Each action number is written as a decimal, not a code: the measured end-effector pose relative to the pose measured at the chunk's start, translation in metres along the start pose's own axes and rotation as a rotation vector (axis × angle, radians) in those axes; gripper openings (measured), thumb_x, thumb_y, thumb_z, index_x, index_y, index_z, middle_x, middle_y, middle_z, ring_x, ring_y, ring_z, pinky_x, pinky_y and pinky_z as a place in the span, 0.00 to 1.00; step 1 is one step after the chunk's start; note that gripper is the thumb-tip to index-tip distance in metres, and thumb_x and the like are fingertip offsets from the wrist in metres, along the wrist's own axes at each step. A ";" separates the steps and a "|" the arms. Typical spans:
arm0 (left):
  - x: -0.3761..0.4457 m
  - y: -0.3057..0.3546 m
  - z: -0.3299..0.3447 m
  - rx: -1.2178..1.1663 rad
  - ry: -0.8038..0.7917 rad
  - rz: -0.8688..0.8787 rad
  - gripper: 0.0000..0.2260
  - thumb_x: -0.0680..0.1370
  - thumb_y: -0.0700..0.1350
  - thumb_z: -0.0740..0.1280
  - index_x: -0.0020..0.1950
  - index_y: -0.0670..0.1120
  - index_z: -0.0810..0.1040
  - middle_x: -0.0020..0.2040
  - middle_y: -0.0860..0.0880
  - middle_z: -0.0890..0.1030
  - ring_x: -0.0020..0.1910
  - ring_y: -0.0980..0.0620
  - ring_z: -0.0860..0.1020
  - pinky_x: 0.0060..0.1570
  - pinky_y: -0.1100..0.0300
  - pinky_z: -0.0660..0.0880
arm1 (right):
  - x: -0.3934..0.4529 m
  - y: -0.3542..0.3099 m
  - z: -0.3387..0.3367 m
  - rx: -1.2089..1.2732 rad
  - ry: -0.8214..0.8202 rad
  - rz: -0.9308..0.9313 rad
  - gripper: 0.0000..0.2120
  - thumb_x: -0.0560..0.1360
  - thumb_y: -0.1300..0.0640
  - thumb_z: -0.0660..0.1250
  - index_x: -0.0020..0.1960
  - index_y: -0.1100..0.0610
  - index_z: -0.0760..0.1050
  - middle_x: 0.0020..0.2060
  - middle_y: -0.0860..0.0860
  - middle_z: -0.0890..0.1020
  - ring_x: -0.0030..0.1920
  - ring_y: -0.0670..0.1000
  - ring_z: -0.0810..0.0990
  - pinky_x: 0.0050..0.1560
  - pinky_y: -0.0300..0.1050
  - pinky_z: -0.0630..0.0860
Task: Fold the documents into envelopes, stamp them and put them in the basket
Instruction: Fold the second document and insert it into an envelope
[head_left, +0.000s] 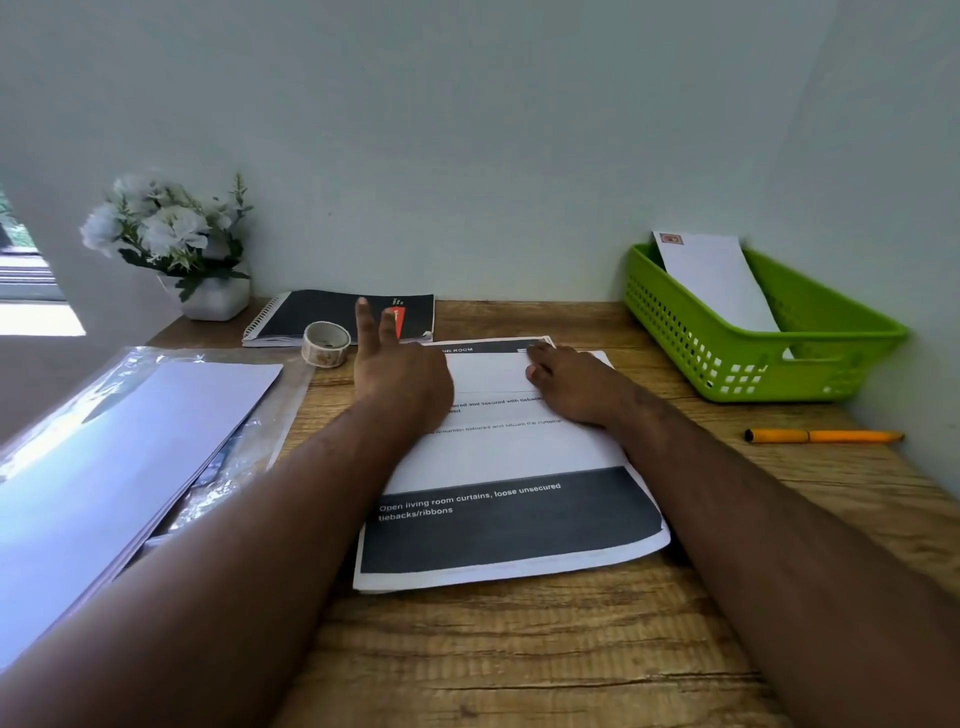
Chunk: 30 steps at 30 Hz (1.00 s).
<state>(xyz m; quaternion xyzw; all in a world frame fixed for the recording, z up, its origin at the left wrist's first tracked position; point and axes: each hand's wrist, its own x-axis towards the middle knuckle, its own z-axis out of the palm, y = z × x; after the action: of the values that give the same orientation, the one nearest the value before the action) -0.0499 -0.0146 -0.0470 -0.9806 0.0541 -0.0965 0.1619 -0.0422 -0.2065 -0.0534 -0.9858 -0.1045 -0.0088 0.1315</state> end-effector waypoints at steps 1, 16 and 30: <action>-0.002 -0.003 0.000 0.045 0.002 0.002 0.20 0.78 0.47 0.54 0.69 0.51 0.73 0.76 0.42 0.63 0.78 0.39 0.46 0.68 0.34 0.30 | -0.001 0.001 -0.001 0.011 0.002 0.003 0.19 0.83 0.54 0.51 0.70 0.60 0.66 0.70 0.57 0.70 0.69 0.58 0.68 0.67 0.52 0.65; 0.026 0.003 0.011 -0.803 0.190 0.054 0.15 0.77 0.45 0.68 0.63 0.54 0.78 0.58 0.51 0.78 0.62 0.48 0.74 0.59 0.56 0.63 | 0.000 0.036 -0.013 0.196 0.051 0.007 0.31 0.66 0.36 0.71 0.66 0.44 0.71 0.62 0.43 0.75 0.62 0.48 0.72 0.66 0.53 0.68; 0.000 -0.009 -0.008 -1.032 0.453 0.559 0.11 0.69 0.43 0.64 0.44 0.43 0.84 0.41 0.51 0.83 0.41 0.56 0.80 0.46 0.57 0.77 | -0.013 0.027 -0.027 0.103 0.364 -0.350 0.09 0.67 0.64 0.67 0.40 0.51 0.77 0.38 0.45 0.82 0.42 0.48 0.80 0.46 0.51 0.77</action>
<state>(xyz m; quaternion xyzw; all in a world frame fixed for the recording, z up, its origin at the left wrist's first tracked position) -0.0503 -0.0082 -0.0368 -0.8365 0.3810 -0.2173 -0.3284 -0.0491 -0.2413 -0.0347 -0.9269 -0.2484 -0.2032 0.1945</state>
